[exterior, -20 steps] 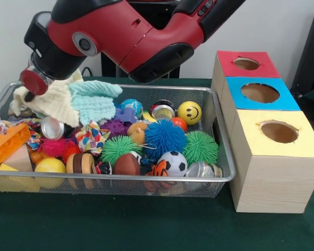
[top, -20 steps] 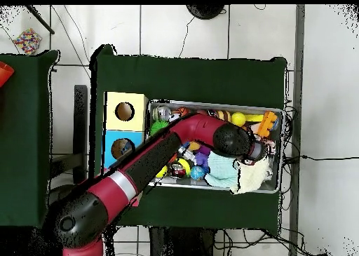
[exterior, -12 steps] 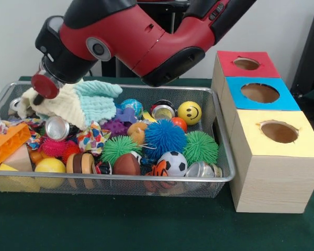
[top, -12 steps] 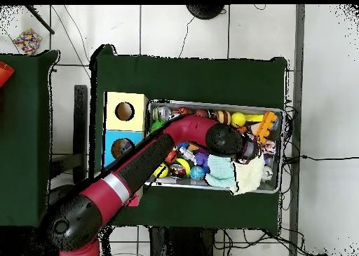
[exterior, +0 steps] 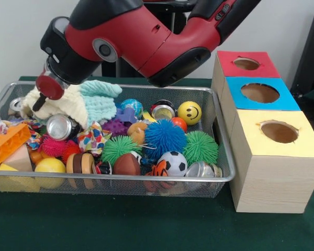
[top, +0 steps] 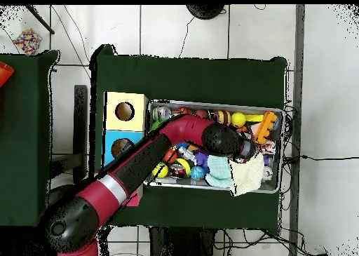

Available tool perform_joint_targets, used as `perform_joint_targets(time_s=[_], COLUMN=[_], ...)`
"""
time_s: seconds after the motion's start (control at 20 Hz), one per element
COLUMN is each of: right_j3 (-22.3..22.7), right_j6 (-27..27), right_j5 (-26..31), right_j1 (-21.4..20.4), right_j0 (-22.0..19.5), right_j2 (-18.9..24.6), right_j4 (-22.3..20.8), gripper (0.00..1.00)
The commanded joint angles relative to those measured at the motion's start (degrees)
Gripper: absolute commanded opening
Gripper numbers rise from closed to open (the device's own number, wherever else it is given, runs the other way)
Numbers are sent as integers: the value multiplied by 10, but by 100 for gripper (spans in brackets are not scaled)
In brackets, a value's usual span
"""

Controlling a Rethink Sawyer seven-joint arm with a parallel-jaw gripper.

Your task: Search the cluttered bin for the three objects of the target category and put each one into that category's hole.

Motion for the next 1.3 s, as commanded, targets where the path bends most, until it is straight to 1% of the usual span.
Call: perform_joint_targets(time_s=[0.05,0.1,0.25,0.45,0.6,0.65,0.8,0.85,0.95,1.15,1.3], right_j3=[-39,-39,-39,-33,-31,-34,-38,-30,-30,-35,-26], right_j6=[56,53,52,44,37,30,33,24,28,46,48], right_j5=[-9,-11,-27,-68,-91,-106,-111,-111,-125,-153,-154], right_j1=[11,7,-27,-102,-138,-161,-186,-194,-208,-222,-252], right_j0=[-21,-21,-23,-37,-49,-83,-99,-106,-113,-123,-136], right_j2=[26,30,59,117,144,144,158,166,177,190,217], right_j4=[22,24,51,104,129,128,149,158,171,182,216], gripper=[100,100,100,100,100,100,100,100,100,100,100])
